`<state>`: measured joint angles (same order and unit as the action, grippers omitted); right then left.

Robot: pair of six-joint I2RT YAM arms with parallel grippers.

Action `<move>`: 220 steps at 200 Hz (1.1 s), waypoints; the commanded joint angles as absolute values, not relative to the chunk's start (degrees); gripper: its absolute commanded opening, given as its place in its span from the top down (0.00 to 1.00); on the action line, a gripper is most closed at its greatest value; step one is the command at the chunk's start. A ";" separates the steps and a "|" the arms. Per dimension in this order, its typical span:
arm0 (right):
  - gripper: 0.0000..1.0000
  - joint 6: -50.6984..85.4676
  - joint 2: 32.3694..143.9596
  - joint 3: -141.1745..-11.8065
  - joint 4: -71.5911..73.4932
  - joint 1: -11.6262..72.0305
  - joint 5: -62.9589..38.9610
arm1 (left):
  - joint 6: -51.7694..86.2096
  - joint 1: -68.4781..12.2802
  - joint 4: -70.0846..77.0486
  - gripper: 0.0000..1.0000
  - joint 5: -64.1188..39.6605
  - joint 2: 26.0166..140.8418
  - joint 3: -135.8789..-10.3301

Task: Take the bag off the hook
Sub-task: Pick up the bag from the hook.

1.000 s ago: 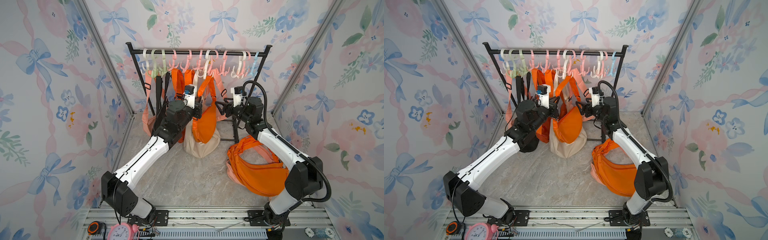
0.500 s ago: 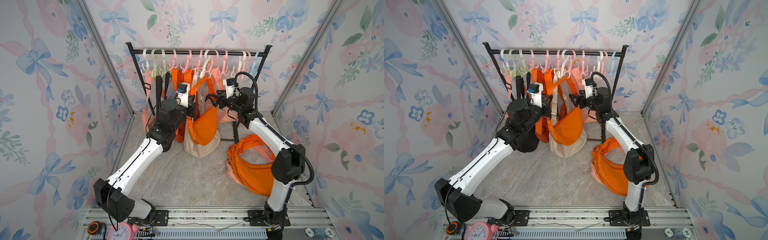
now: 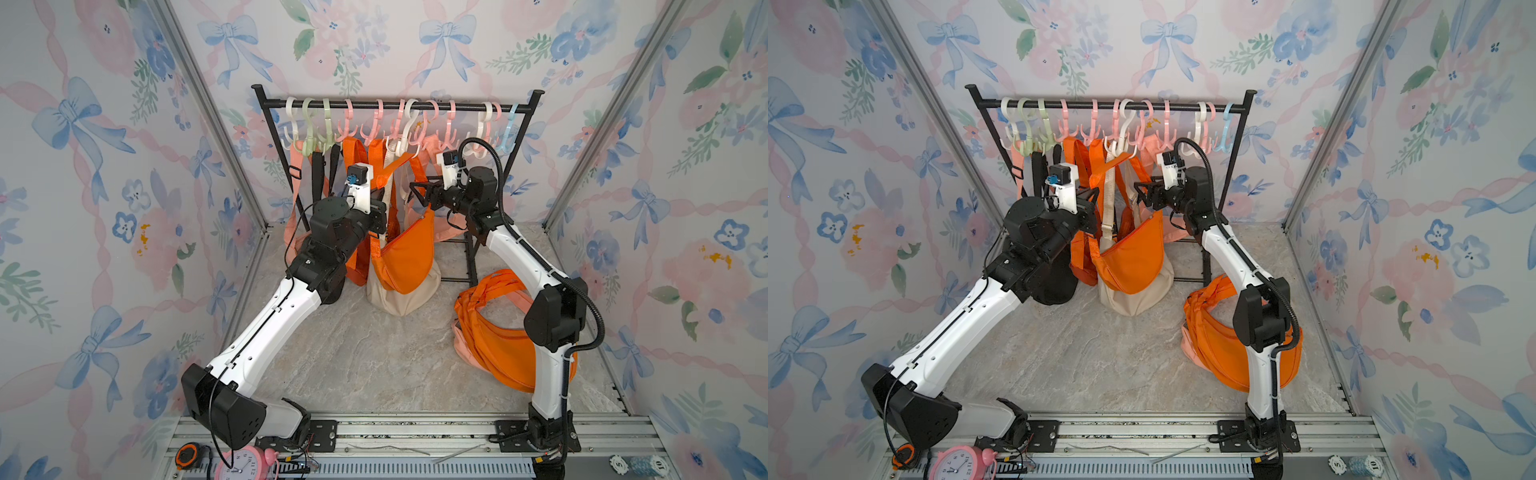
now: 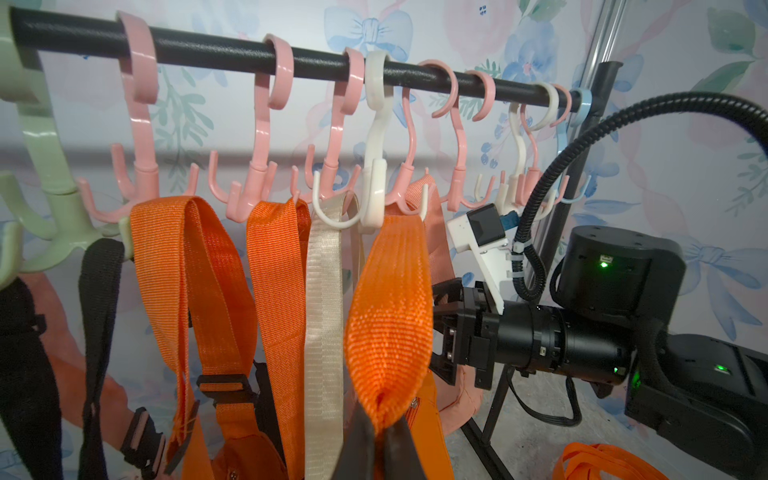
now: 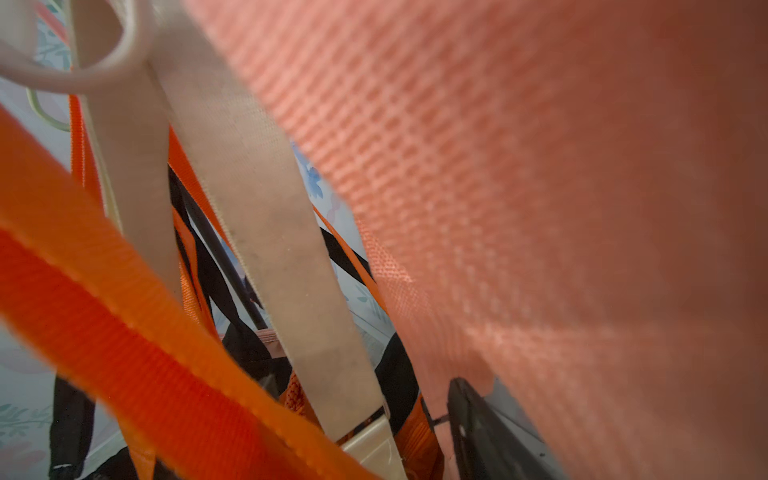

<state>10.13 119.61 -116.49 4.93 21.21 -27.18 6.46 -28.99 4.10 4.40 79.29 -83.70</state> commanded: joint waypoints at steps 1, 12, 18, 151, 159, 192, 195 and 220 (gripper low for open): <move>0.43 10.93 120.15 -118.84 4.57 22.13 -28.82 | 6.41 -28.40 5.08 1.00 3.67 78.57 -84.35; 0.48 10.96 119.85 -118.37 4.87 22.15 -28.99 | 6.57 -28.22 5.18 1.00 3.54 78.90 -84.28; 0.51 11.13 119.67 -117.94 5.17 22.14 -29.05 | 6.59 -28.17 5.14 1.00 3.58 79.00 -84.19; 1.00 14.06 110.55 -106.91 13.89 22.33 -27.07 | 7.34 -27.87 5.38 1.00 1.84 82.27 -85.72; 1.00 14.14 110.01 -106.71 14.10 22.50 -26.94 | 7.34 -27.87 5.15 1.00 1.40 82.95 -86.53; 1.00 14.33 108.59 -106.70 14.29 22.54 -26.89 | 7.76 -27.86 3.96 1.00 0.01 85.88 -90.20; 1.00 14.33 108.44 -106.69 14.28 22.58 -26.85 | 7.80 -27.93 3.96 1.00 -0.08 86.20 -90.42; 1.00 14.33 107.69 -106.53 14.15 22.59 -27.04 | 8.33 -27.99 3.63 1.00 -1.06 87.73 -92.32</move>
<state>13.67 110.34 -107.31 11.84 21.67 -27.20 7.14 -28.36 2.85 0.84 86.48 -89.47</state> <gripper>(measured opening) 0.048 0.055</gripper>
